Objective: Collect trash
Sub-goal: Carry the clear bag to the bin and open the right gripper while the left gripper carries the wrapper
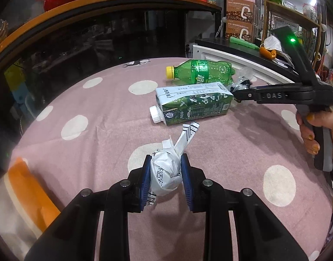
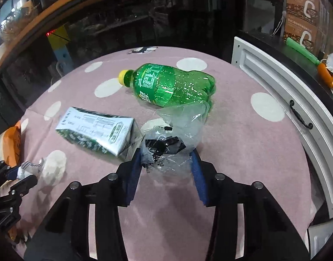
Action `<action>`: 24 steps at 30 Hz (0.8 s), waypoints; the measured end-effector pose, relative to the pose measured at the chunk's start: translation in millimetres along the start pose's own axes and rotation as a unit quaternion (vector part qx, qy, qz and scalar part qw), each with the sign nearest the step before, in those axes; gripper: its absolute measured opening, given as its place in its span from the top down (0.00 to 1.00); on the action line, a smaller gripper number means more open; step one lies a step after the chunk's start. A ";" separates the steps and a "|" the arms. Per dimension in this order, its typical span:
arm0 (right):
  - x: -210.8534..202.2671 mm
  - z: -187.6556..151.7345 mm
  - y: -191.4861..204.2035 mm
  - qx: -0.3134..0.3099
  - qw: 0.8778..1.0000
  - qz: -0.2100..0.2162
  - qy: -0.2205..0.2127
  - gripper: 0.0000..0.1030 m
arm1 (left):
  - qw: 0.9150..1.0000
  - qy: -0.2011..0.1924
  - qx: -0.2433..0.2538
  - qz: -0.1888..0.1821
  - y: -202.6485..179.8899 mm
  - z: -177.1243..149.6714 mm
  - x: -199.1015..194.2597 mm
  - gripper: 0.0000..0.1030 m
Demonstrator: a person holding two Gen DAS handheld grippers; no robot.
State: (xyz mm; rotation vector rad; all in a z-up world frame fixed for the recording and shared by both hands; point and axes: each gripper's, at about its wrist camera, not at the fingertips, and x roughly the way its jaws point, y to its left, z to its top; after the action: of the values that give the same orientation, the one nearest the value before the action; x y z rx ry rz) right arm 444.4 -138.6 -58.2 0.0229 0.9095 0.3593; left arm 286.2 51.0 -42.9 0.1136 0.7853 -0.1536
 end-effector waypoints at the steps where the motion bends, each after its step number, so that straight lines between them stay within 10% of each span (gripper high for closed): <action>1: -6.4 -4.5 -1.4 0.002 1.000 0.003 -0.003 0.57 | 1.000 -0.002 -0.003 -0.002 -1.5 -1.0 -3.3 0.74; 24: -183.1 -178.4 -25.2 0.031 0.997 0.010 -0.063 0.57 | 0.995 -0.032 0.031 -0.085 -109.8 -65.7 -80.1 0.74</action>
State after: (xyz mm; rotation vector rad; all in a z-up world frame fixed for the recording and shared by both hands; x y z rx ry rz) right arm 211.3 -243.2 -32.3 0.1111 0.7959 0.3441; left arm 165.0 -38.9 -36.9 0.1006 0.7271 -0.3412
